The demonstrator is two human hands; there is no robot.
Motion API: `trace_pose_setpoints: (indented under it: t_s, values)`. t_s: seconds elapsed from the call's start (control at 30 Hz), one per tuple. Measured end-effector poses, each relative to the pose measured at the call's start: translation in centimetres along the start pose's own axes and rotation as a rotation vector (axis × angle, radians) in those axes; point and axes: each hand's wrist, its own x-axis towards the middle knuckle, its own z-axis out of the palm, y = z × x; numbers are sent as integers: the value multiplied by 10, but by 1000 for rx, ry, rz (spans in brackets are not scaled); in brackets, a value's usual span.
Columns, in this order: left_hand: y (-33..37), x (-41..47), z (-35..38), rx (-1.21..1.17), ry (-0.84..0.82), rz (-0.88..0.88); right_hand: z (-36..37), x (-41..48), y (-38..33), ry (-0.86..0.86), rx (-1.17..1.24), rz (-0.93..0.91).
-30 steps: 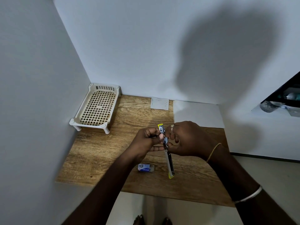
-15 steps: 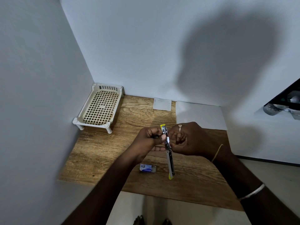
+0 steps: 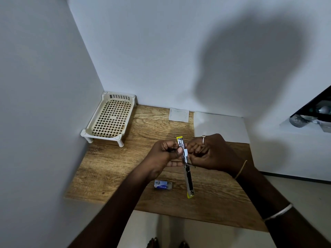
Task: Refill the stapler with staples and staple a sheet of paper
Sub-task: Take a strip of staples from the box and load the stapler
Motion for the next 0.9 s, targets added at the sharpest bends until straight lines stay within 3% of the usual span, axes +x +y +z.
trace_pose_setpoints:
  t_s: [0.27, 0.67, 0.9]
  values:
    - [0, 0, -1, -20, -2, -6, 0, 0, -6, 20, -11, -4]
    - [-3, -2, -2, 48, 22, 20, 4, -2, -6, -69, 54, 302]
    - [-6, -2, -1, 26, 47, 52, 14, -3, 0, -83, 372, 504]
